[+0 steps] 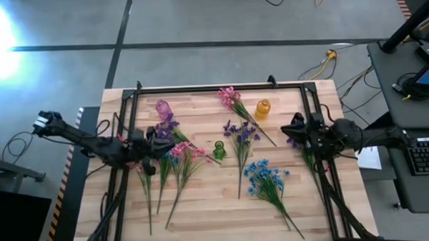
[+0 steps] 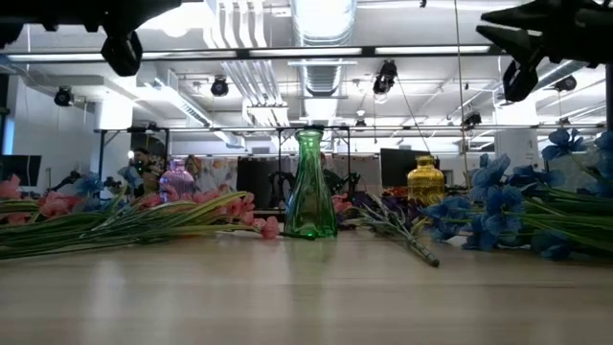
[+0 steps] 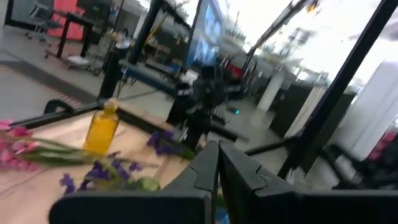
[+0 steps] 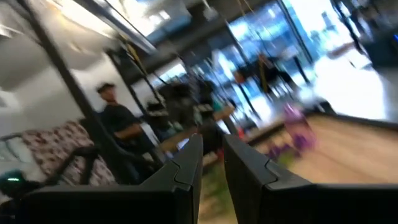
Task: Sort flowers into vase by color
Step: Put the bottom blue flowers into the green vase
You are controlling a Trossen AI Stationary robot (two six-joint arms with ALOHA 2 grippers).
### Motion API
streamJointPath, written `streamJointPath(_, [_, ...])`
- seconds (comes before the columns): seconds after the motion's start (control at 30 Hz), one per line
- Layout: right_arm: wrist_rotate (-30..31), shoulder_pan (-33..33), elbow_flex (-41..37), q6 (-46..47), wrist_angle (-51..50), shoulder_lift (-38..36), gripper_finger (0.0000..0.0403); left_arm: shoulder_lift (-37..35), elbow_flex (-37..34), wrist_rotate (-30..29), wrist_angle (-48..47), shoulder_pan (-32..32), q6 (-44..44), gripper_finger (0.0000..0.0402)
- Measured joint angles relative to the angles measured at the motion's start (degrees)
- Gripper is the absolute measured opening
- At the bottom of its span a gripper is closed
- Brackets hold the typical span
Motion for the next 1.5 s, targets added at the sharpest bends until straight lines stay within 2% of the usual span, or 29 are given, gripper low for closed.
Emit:
streamJointPath(0.2, [1.4,0.0,11.9,4.5,-20.9,9.0,0.0057,4.3,7.8,-1.0,-17.1,0.0,-8.7,0.0])
streamJointPath(0.33, [-0.9,0.5,20.4,7.7,-34.9,15.0,0.0057,7.9,13.4,-1.4,-28.4,0.0,-16.6,0.0])
streamJointPath(0.47, [-3.0,2.2,27.3,10.9,-44.5,21.0,0.0055,12.0,18.2,-1.5,-35.2,0.0,-19.5,0.0])
streamJointPath(0.77, [-4.1,11.1,36.5,18.7,-58.6,34.5,0.003,20.4,23.9,-1.4,-39.6,-0.1,-19.4,0.0])
streamJointPath(1.03, [-11.9,20.7,42.1,33.1,-68.1,41.7,0.0027,23.0,27.0,-0.8,-45.8,-0.4,-20.8,0.0])
streamJointPath(1.23, [-18.2,27.2,46.8,46.9,-76.2,45.6,0.0027,23.3,27.8,1.1,-46.1,-2.0,-21.5,0.0])
streamJointPath(1.37, [-18.1,30.1,48.7,50.8,-76.3,48.0,0.0036,23.1,27.9,1.4,-46.2,-2.4,-21.3,0.0])
streamJointPath(1.5, [-19.1,32.0,49.7,52.1,-76.2,51.1,0.0069,23.8,28.5,1.3,-45.3,-2.4,-22.5,0.0])
